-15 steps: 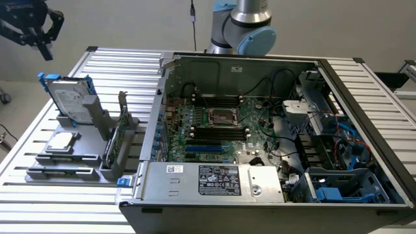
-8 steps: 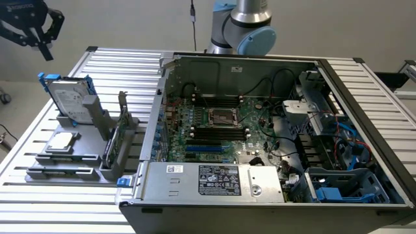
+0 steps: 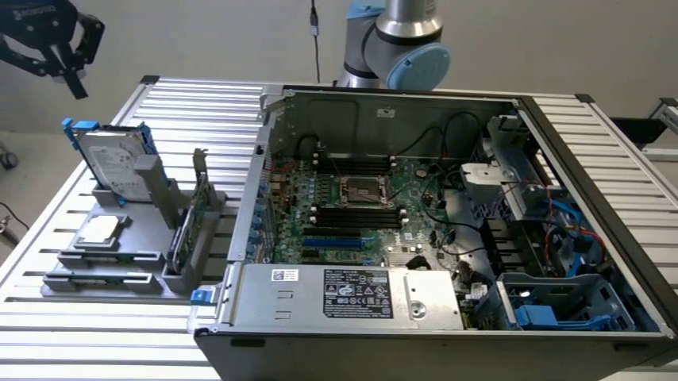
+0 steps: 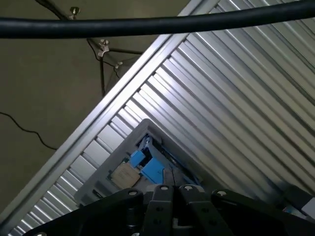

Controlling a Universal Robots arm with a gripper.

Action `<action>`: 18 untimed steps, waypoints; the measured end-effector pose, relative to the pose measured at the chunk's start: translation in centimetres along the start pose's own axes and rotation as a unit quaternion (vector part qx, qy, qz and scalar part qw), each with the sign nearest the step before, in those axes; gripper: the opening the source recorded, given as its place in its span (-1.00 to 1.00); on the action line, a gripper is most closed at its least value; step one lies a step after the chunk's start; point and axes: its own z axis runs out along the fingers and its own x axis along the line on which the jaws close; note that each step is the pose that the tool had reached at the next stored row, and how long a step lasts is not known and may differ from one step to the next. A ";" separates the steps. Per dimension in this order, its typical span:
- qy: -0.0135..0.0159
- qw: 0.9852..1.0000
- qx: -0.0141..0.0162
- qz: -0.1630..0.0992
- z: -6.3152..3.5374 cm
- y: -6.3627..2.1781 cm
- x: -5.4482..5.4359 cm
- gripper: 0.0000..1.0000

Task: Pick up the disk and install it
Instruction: 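Pick up the disk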

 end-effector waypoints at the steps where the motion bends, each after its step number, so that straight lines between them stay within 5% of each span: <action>1: 0.000 1.000 0.000 -0.009 0.00 0.00 0.0 -0.79; 9: 0.000 0.997 0.000 -0.082 0.04 0.00 0.0 -0.79; 14: 0.000 0.992 0.001 -0.127 0.09 0.01 0.0 -0.79; 18: 0.000 0.987 0.001 -0.163 0.18 0.05 0.0 -0.79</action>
